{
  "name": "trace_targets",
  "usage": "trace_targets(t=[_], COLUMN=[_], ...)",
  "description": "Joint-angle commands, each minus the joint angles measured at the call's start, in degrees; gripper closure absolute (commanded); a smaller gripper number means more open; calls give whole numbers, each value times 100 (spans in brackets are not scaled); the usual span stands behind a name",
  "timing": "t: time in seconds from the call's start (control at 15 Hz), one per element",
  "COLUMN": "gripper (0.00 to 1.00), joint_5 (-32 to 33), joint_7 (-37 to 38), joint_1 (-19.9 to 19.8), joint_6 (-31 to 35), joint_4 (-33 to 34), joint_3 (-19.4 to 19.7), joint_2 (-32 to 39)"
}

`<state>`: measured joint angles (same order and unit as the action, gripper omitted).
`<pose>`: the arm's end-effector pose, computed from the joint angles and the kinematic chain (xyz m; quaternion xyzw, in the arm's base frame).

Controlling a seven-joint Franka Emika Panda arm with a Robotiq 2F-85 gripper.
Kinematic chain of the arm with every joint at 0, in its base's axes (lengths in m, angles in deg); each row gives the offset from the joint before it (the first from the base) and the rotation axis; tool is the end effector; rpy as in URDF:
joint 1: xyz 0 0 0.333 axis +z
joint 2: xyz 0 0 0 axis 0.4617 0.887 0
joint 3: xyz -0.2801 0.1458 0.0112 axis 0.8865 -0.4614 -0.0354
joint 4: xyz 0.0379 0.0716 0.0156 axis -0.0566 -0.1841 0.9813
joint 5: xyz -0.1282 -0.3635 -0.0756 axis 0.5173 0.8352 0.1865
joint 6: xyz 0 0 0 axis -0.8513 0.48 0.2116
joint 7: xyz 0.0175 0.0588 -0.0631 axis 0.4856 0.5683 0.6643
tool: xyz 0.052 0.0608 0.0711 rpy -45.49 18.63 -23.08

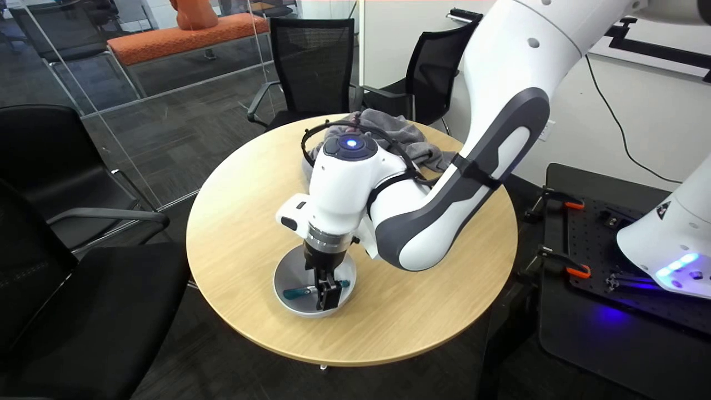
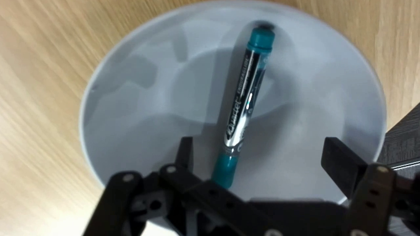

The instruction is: Take the marker out of the bowl and put it on the table

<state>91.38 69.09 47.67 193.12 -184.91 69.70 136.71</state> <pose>0.5932 0.3338 0.1239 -0.9074 -0.3998 -0.1249 0.0348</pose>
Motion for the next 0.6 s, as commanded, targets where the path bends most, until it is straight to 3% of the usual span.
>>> trace_targets(t=[0.0, 0.2, 0.33, 0.53], gripper=[0, 1, 26, 47], joint_5=[89, 77, 73, 62], joint_7=[173, 157, 142, 129], joint_1=[93, 79, 68, 53], joint_6=[-134, -170, -194, -242], joint_4=[359, 491, 570, 662], joint_3=[95, 87, 78, 64], joint_2=[236, 362, 434, 509])
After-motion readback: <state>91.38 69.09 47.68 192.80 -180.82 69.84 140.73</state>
